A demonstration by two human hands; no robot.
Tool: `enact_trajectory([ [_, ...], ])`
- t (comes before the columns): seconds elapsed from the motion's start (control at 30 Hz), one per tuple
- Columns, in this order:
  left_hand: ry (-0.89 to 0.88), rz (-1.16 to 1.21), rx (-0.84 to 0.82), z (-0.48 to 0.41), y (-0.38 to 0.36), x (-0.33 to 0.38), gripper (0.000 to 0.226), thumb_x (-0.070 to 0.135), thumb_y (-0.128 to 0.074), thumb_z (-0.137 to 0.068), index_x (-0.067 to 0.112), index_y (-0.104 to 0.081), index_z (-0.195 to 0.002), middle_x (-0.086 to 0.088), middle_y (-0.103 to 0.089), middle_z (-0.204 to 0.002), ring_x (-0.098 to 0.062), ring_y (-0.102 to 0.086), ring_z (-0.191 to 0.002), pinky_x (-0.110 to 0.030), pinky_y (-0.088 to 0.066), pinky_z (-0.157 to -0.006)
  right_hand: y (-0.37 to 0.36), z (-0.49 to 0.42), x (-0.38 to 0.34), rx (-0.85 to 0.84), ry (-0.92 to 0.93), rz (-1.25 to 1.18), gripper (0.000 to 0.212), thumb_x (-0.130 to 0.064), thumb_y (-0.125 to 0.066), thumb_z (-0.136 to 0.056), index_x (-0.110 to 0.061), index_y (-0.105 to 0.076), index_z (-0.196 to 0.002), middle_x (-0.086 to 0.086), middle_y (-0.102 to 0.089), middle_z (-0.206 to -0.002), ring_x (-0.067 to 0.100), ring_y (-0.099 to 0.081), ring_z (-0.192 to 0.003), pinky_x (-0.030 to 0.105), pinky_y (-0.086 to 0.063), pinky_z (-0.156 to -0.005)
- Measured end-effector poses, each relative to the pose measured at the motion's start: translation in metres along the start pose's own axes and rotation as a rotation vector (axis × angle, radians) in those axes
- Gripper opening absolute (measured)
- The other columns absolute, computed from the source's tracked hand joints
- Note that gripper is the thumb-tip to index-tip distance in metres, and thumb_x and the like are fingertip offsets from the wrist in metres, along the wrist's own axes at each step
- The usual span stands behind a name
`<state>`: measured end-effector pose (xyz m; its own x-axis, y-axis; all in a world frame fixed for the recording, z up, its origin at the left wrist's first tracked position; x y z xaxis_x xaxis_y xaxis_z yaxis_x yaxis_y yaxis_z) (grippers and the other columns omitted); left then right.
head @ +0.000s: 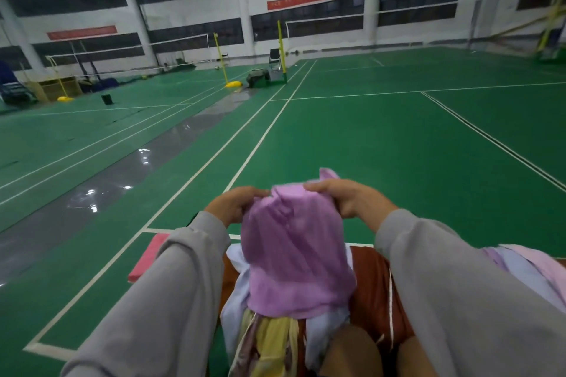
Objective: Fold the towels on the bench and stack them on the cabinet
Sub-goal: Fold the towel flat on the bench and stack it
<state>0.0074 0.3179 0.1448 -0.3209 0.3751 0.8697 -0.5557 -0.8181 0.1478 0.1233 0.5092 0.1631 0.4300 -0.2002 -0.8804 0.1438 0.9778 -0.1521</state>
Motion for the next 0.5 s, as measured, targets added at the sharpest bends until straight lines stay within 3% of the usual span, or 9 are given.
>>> enact_trajectory([
  [0.1, -0.244, 0.346, 0.112, 0.006, 0.016, 0.048, 0.007, 0.009, -0.064, -0.098, 0.005, -0.059, -0.098, -0.012, -0.063, -0.089, -0.018, -0.063, -0.068, -0.029, -0.056, -0.055, 0.033, -0.003, -0.047, 0.222, 0.14, -0.126, 0.018, -0.024, -0.077, -0.088, -0.011, -0.064, -0.089, 0.008, -0.071, -0.082, 0.024, -0.065, -0.072, 0.036, -0.058, -0.073],
  [0.17, -0.346, 0.395, 0.18, 0.008, 0.037, 0.068, 0.033, 0.001, -0.067, -0.094, 0.01, -0.056, -0.124, -0.013, -0.066, -0.095, -0.014, -0.061, -0.061, -0.024, -0.054, -0.05, 0.068, 0.002, -0.084, 0.384, 0.266, -0.185, 0.029, -0.025, -0.087, -0.077, -0.009, -0.071, -0.094, 0.008, -0.074, -0.092, 0.023, -0.067, -0.078, 0.038, -0.061, -0.083],
  [0.23, -0.258, 0.254, 0.186, 0.007, 0.042, 0.06, 0.045, -0.003, -0.066, -0.093, 0.01, -0.058, -0.135, -0.011, -0.067, -0.095, -0.009, -0.054, -0.053, -0.018, -0.05, -0.045, 0.095, 0.0, -0.085, 0.465, 0.267, -0.149, 0.051, -0.027, -0.093, -0.064, -0.005, -0.072, -0.106, 0.008, -0.075, -0.102, 0.024, -0.069, -0.089, 0.04, -0.06, -0.089],
  [0.3, -0.208, 0.18, 0.176, 0.008, 0.041, 0.051, 0.042, -0.005, -0.065, -0.091, 0.006, -0.062, -0.131, -0.012, -0.069, -0.105, -0.01, -0.058, -0.061, -0.018, -0.053, -0.048, 0.094, 0.012, -0.069, 0.446, 0.179, -0.085, 0.037, -0.021, -0.09, -0.073, -0.004, -0.071, -0.099, 0.007, -0.075, -0.101, 0.024, -0.069, -0.084, 0.041, -0.061, -0.086],
  [0.37, -0.319, 0.328, 0.246, 0.012, 0.057, 0.064, 0.038, -0.009, -0.064, -0.09, 0.009, -0.065, -0.123, -0.013, -0.067, -0.107, -0.01, -0.059, -0.063, -0.02, -0.053, -0.055, 0.096, 0.02, -0.062, 0.451, 0.115, -0.019, 0.015, -0.012, -0.079, -0.088, -0.005, -0.066, -0.083, 0.006, -0.07, -0.084, 0.019, -0.062, -0.067, 0.039, -0.061, -0.074],
  [0.43, -0.398, 0.501, 0.305, 0.011, 0.076, 0.077, 0.034, -0.009, -0.064, -0.089, 0.013, -0.066, -0.115, -0.013, -0.065, -0.108, -0.015, -0.059, -0.074, -0.027, -0.055, -0.071, 0.108, 0.026, -0.074, 0.478, 0.106, -0.07, 0.019, -0.013, -0.076, -0.092, -0.006, -0.064, -0.08, 0.003, -0.066, -0.075, 0.018, -0.06, -0.061, 0.038, -0.059, -0.067],
  [0.5, -0.376, 0.449, 0.33, 0.007, 0.08, 0.08, 0.03, -0.008, -0.063, -0.091, 0.012, -0.067, -0.113, -0.012, -0.065, -0.097, -0.018, -0.055, -0.072, -0.031, -0.053, -0.067, 0.123, 0.029, -0.087, 0.548, 0.155, -0.184, 0.021, -0.024, -0.081, -0.088, -0.009, -0.066, -0.086, 0.002, -0.071, -0.079, 0.018, -0.064, -0.063, 0.036, -0.058, -0.062],
])
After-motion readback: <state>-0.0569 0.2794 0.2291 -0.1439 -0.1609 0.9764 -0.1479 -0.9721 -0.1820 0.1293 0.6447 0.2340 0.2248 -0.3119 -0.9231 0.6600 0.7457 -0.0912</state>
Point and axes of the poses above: each hand's wrist, its own z-axis away from the middle knuckle, its own y-axis out of the back of the hand, x = y × z, the point moved 10 cm from there along -z, towards the middle knuckle
